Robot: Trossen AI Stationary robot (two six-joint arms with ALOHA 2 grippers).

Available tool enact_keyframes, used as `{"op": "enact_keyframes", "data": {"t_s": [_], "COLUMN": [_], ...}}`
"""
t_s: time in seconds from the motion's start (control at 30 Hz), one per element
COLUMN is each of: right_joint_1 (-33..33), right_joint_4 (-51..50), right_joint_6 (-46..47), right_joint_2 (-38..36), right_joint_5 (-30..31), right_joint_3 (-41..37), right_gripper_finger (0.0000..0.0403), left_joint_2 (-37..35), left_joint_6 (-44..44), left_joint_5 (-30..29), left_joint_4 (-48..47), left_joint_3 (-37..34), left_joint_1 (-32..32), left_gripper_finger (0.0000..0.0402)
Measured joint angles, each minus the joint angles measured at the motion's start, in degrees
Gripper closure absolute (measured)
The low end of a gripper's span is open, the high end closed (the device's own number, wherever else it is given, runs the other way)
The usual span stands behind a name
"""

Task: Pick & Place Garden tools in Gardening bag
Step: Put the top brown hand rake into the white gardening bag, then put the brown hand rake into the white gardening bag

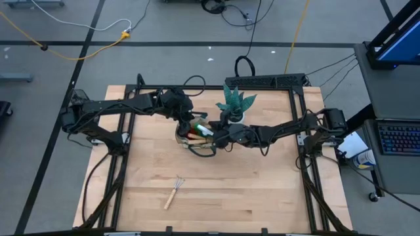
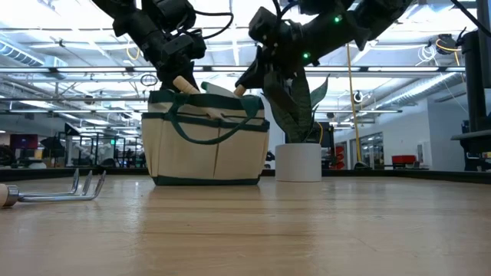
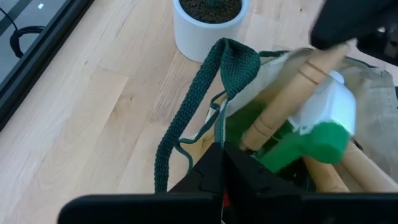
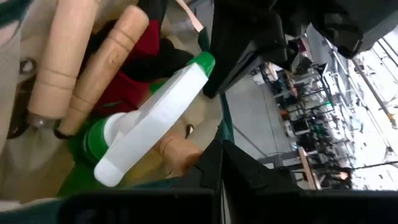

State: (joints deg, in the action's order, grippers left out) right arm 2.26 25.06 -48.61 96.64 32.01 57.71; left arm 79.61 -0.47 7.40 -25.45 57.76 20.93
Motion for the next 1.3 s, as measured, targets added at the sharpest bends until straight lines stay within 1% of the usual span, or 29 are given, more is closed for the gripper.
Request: {"op": "enact_keyframes", "data": {"t_s": [0.07,0.17,0.23,0.33,0.43,0.53,0.7,0.83,1.03,1.17,1.2,1.3], "right_joint_1": [0.0,-0.7,-1.2,-2.0,-2.4,-2.6,-2.6,-2.5,-2.5,-2.4,-2.4,-2.2], "right_joint_4": [0.1,-0.1,-0.5,-2.9,-5.2,-7.1,-9.3,-9.2,-4.9,0.5,0.5,-0.7], "right_joint_6": [0.4,1.4,2.6,2.6,0.5,-2.5,-6.7,-8.2,-7.4,-6.3,-6.5,-6.6], "right_joint_2": [0.0,0.0,0.0,0.0,0.0,0.0,0.0,0.0,-0.7,-0.6,-0.8,-0.7], "right_joint_5": [-0.5,-1.0,-3.1,-6.9,-7.8,-6.1,-1.7,-0.5,0.6,7.2,7.8,7.0], "right_joint_3": [0.0,0.0,0.0,0.0,0.0,0.0,0.0,0.0,0.0,0.0,0.0,0.0], "right_gripper_finger": [0.0403,0.0403,0.0403,0.0403,0.0403,0.0403,0.0403,0.0403,0.0403,0.0402,0.0400,0.0383], "left_joint_2": [0.0,0.0,0.0,0.0,0.0,0.0,0.0,0.0,0.0,0.0,0.0,0.0], "left_joint_6": [0.0,0.0,0.0,-0.6,-0.7,-0.7,-0.7,0.1,0.3,0.1,0.0,0.1], "left_joint_5": [0.0,0.0,0.0,0.0,0.1,0.1,0.1,0.1,0.0,0.1,0.1,0.1], "left_joint_4": [0.0,0.0,0.0,0.0,0.1,0.3,0.5,0.5,0.5,0.5,0.5,0.4], "left_joint_3": [0.0,0.0,0.0,0.0,0.0,0.0,0.0,0.0,0.0,0.0,0.0,0.0], "left_joint_1": [0.0,0.0,0.0,0.0,0.0,0.0,0.0,0.0,0.0,0.0,0.0,0.0], "left_gripper_finger": [0.0388,0.0396,0.0397,0.0389,0.0392,0.0397,0.0388,0.0398,0.0370,0.0357,0.0356,0.0356]}}
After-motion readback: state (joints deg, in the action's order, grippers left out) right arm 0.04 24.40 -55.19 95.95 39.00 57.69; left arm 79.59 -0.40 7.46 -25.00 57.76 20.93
